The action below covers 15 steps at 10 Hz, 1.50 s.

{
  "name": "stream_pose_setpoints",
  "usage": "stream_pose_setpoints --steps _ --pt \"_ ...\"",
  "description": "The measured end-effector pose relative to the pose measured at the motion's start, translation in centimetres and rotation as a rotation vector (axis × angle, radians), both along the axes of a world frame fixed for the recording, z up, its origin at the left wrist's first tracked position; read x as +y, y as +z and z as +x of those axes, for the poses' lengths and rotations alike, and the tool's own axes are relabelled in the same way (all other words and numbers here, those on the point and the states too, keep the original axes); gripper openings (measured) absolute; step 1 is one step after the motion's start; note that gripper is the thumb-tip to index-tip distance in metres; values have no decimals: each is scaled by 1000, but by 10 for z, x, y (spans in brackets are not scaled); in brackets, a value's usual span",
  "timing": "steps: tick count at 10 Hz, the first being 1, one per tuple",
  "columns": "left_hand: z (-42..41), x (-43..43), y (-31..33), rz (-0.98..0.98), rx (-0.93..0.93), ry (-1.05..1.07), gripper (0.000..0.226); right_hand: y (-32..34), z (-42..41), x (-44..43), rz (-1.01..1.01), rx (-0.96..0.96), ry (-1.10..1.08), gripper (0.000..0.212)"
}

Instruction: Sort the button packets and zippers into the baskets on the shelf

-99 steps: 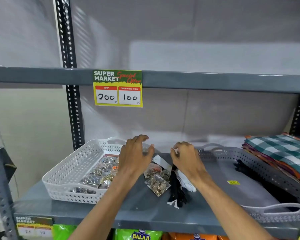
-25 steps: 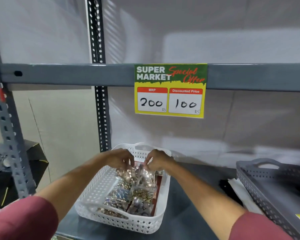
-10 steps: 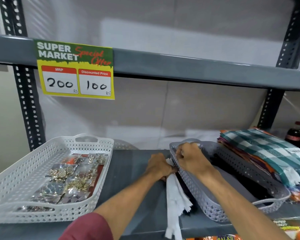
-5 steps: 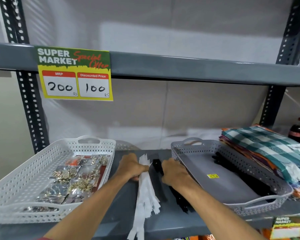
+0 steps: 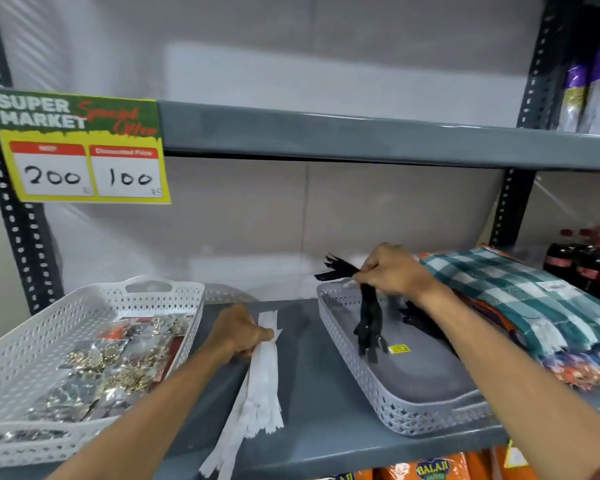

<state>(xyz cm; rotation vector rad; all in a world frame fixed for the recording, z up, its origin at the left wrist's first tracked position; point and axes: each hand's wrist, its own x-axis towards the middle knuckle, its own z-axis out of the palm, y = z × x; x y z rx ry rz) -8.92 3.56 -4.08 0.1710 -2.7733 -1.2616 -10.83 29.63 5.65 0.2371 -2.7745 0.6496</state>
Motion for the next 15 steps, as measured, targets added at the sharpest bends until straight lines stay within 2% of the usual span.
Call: stream_pose_setpoints --steps 2,3,4,5,7,8,9,10,12,13,14,15 --pt "-8 37 69 103 84 -39 22 -1 -20 59 66 -93 -76 38" --pt "-15 74 107 315 74 -103 17 -17 -23 77 117 -122 -78 41" --pt "-18 100 120 416 44 -141 15 -26 -24 85 149 -146 -124 35" --pt "-26 138 111 401 5 -161 13 -37 -32 95 129 -157 -113 29" --pt "-43 174 45 183 -99 -128 35 -57 -32 94 281 -182 -104 32" --pt "-44 183 28 94 -118 -147 30 -67 -34 95 293 -209 -109 39" --pt "-51 191 15 -97 -113 -177 34 -80 -39 96 285 -269 -113 39" --pt "-51 194 8 -178 -163 -197 37 -89 -40 95 283 -340 -118 35" --pt "-40 193 5 -472 0 -295 23 -94 -36 95 216 -426 -81 26" --pt "-26 174 30 -595 231 -282 28 -82 -31 90 285 -364 -44 27" --pt "-16 146 47 -633 371 -204 34 -59 -20 71 283 -186 9 24" --pt "-8 99 65 -673 564 -12 38 -31 -7 35 144 90 95 35"
